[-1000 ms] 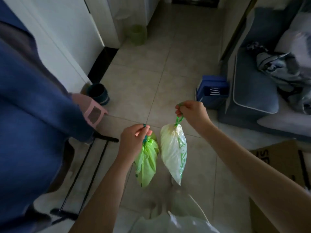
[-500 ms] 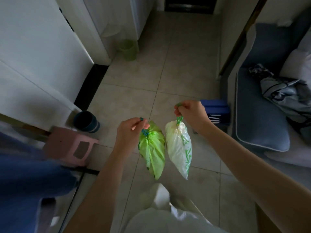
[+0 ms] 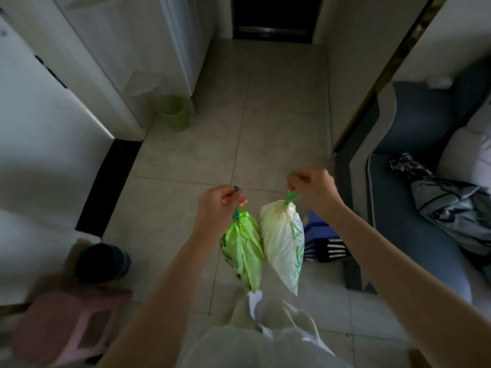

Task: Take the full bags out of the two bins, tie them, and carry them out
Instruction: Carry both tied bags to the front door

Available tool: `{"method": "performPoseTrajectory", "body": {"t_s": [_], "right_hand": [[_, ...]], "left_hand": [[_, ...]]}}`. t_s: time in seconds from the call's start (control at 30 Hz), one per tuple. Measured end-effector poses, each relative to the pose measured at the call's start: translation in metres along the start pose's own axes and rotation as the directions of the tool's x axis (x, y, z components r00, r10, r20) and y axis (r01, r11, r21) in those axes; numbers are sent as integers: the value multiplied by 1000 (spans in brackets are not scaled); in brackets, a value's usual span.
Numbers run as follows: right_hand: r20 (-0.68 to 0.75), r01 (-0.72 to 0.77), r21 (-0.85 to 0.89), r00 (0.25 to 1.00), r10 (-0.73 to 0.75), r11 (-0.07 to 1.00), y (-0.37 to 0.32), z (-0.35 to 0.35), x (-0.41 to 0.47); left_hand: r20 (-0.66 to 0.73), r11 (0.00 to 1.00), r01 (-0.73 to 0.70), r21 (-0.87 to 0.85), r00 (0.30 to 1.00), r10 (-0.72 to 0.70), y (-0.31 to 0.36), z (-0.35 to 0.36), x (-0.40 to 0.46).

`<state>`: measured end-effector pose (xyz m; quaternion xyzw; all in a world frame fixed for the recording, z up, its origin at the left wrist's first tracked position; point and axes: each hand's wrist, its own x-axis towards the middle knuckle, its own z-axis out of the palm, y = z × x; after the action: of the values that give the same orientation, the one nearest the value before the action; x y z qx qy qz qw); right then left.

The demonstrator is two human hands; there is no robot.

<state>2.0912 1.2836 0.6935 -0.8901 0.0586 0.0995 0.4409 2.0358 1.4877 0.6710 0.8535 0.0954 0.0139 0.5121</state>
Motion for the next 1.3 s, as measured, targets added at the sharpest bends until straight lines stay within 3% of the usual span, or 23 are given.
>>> {"method": "performPoseTrajectory", "body": {"t_s": [0.2,0.37,0.63,0.93,1.3], "right_hand": [[-41,62,-94,997,-66,994,-14,-21,124],[3,228,-264,972,-236,937,-28,-36,235],[187,381,-321,923,-336,867,-64,-73,406],[151,347,-340,938,-313,874,-104,-107,600],[41,306,-389,948,-316,869,-146,-144,844]], "left_hand": [[15,999,-33,26,999,33,24,17,133],[-37,988,-54,143,998,60,36,37,248],[-96,972,6,236,995,17,77,66,415],[-58,997,3,82,998,2,109,103,615],[98,980,-51,191,995,33,159,134,865]]}}
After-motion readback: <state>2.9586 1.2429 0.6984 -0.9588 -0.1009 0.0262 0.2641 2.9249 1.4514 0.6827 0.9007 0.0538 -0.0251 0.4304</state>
